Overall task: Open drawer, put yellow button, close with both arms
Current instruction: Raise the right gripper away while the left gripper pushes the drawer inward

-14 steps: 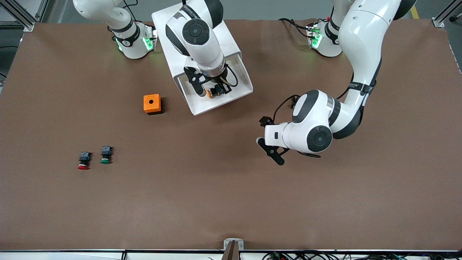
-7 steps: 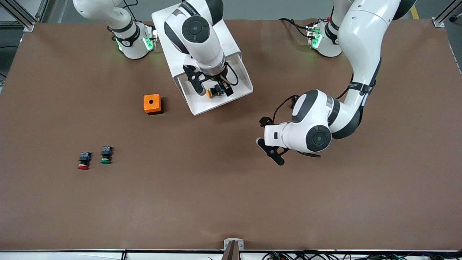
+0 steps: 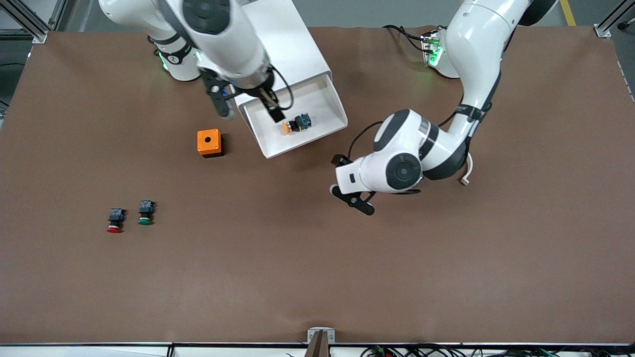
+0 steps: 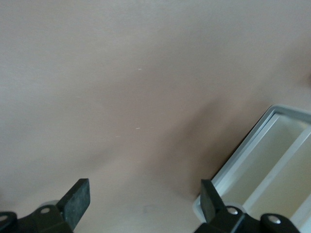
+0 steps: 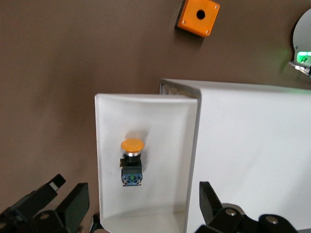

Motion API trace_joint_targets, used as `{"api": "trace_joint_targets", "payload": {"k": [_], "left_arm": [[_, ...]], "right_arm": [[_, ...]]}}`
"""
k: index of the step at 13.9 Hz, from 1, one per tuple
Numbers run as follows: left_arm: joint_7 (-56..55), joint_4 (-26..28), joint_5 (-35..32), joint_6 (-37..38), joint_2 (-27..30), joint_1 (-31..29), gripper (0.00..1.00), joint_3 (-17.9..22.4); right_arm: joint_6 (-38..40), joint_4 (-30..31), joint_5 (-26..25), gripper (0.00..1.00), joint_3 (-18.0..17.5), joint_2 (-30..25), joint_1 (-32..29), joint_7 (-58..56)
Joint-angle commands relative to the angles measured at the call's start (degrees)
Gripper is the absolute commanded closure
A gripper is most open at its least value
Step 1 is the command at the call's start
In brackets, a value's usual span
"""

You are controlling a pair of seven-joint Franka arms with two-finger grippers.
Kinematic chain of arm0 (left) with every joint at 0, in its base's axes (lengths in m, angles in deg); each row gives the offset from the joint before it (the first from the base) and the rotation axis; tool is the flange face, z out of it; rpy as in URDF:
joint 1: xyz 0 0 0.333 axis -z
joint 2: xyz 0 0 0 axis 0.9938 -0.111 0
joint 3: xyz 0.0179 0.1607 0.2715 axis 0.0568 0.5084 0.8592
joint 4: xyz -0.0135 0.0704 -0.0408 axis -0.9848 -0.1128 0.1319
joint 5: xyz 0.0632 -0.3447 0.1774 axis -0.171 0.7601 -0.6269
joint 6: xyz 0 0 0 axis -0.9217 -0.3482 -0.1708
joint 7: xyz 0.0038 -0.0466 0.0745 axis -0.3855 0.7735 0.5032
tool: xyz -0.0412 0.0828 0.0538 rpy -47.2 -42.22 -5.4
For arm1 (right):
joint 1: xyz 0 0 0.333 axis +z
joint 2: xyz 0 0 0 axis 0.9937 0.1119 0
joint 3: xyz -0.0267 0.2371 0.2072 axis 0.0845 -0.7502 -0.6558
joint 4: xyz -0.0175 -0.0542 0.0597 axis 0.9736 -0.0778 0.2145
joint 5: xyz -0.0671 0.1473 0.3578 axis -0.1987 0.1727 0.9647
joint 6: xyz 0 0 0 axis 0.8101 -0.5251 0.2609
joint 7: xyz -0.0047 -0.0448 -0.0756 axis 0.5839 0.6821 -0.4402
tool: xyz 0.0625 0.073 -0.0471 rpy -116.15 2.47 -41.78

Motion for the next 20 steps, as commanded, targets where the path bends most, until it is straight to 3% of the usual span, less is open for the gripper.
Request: {"api": "trace_joint_targets", "payload": {"k": [1,5,7,11,13,16,20], "left_arm": [[-7.16,1.15,-1.61,-2.45,1.83,3.04,0.0,0.16],[-14.64,2.82,-4.43,-3.51,3.41,6.03,0.0,-0.1],[-16.75,3.26,-4.43,-4.22,3.41,7.01,0.0,-0.19],[-20.88,4.05,-3.9,-4.74,3.32,8.94,0.0,-0.89],[-23.6,4.05,-3.73,-4.75,3.32,10.26,0.0,-1.95],[-27.04,4.05,-3.64,-5.18,3.24,12.28,0.0,-2.74],[-28.36,4.05,-3.11,-5.71,3.23,13.69,0.0,-3.44]], "right_arm": [[6.85,-0.55,1.04,0.0,-0.68,-5.36,-8.73,-14.66],[12.58,-0.2,-2.54,0.0,-0.76,-9.94,-21.57,-43.84],[12.76,-0.02,-7.11,0.0,-0.68,-10.47,-25.88,-57.82],[12.06,0.85,-9.93,0.0,-0.68,-10.47,-35.82,-80.95],[9.78,1.38,-13.27,0.0,-0.76,-10.21,-37.5,-87.47],[4.7,3.22,-13.9,0.0,-0.68,-10.12,-41.19,-96.8],[2.3,4.02,-13.99,0.0,-0.76,-9.77,-42.34,-98.66]]}}
